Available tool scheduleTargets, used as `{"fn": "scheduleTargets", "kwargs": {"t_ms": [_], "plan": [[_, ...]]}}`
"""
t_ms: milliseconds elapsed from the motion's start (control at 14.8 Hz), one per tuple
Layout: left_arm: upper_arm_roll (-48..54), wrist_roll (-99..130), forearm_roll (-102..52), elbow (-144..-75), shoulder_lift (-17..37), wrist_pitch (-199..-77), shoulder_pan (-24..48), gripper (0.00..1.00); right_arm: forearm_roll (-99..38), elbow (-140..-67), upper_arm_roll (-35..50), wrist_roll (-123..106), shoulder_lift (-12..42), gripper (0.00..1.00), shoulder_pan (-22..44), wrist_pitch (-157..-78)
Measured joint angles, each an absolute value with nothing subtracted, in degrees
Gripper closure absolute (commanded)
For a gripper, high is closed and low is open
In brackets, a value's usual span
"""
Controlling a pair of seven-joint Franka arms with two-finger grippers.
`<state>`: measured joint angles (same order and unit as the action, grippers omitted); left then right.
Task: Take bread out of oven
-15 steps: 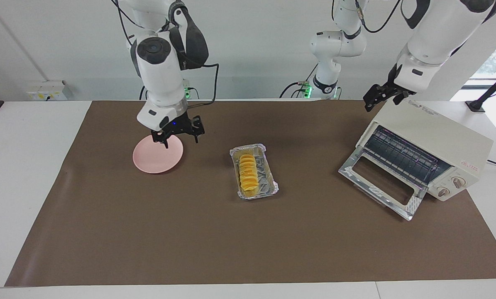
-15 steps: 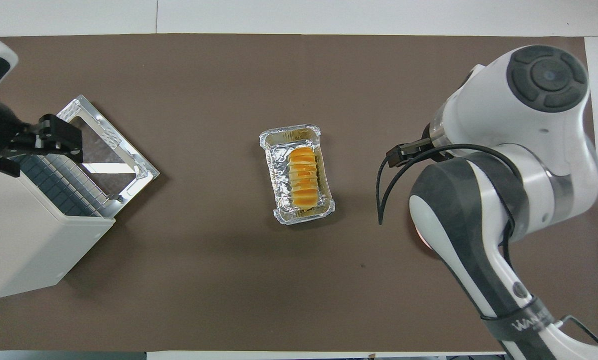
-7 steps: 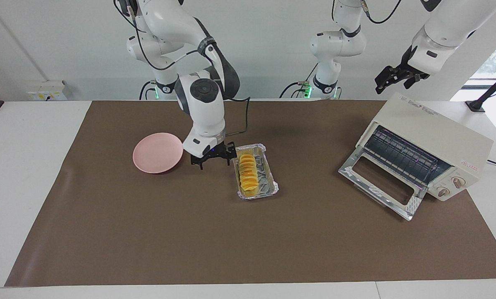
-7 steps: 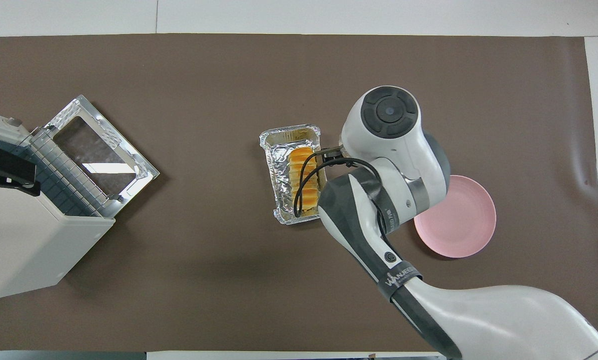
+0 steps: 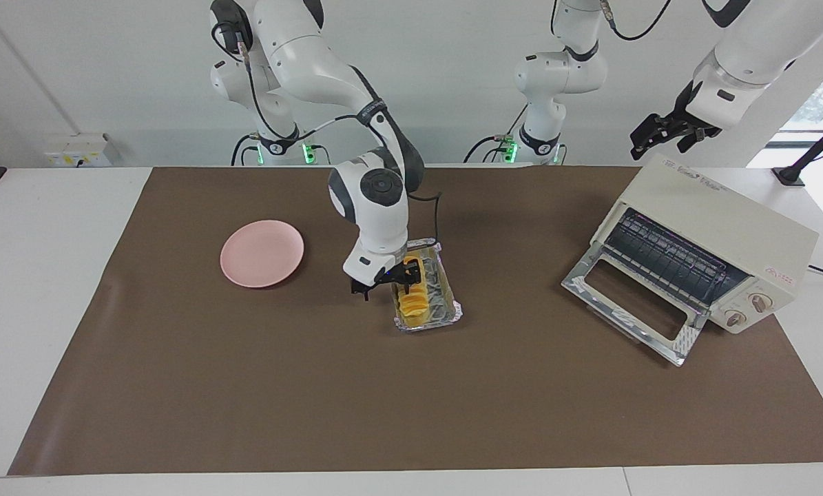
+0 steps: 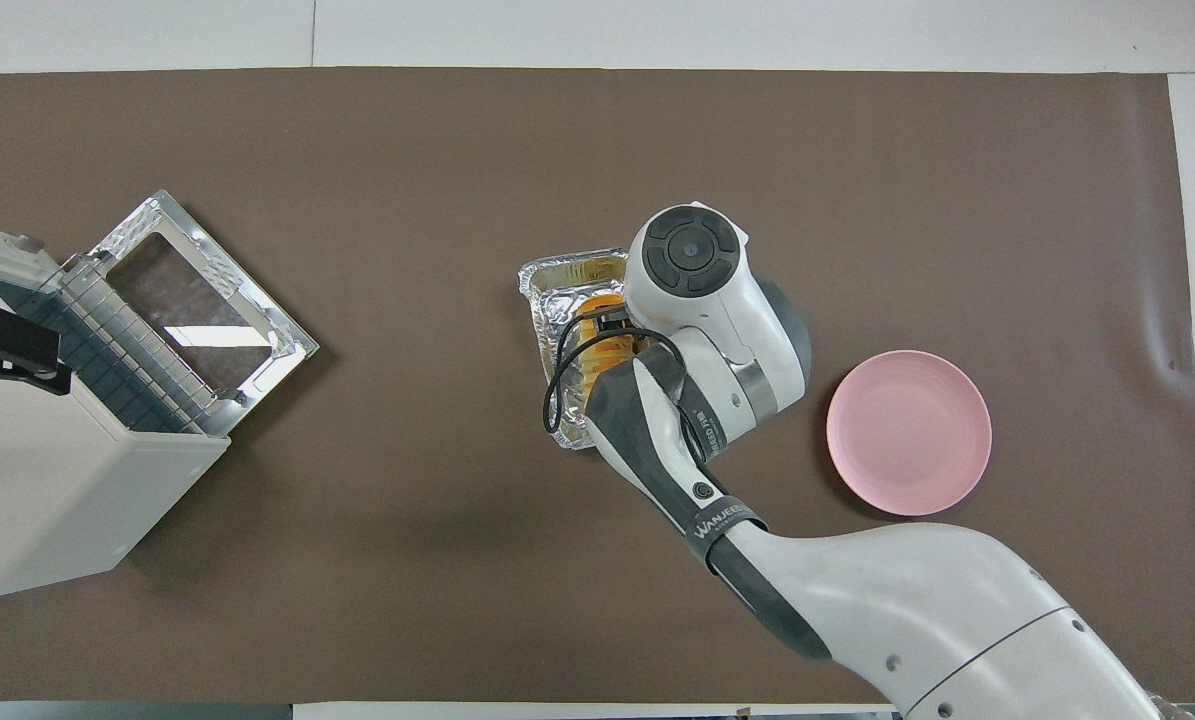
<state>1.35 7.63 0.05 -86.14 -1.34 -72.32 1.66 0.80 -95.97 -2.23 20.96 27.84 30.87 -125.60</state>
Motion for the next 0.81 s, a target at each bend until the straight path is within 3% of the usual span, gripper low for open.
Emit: {"fn": "scheduleTargets", "kwargs": {"t_ms": [135,404,472,539,809], "plan": [[1.6,7.4,0.0,-86.6,-1.7,-72.4,1.7,0.0,0.8,-96.0,-2.4,21.0,27.8,0.32,30.8,-126.5],[1.9,7.4,0.0,-87.3,-1.8,-73.1,1.7,0.0,0.8,-96.8,-2.4,21.0,28.1,0.5,30.8,-129.7],[1.9,7.4,0.0,-88.0,-1.8,-73.8,1.7,0.0,0.8,-97.4,-2.4,21.0,28.2,0.71,30.8,-131.0],[1.9,7.4,0.0,-89.2,-1.9,-74.8,1.6,0.0,0.8,-98.1,-2.4,21.0,28.2,1.0,30.8,-132.3],[1.9,7.4,0.0,-92.8,-2.3,-78.4,1.1,0.0,0.8,-99.0,-2.3,21.0,28.2,1.0,30.9,-133.0]]}}
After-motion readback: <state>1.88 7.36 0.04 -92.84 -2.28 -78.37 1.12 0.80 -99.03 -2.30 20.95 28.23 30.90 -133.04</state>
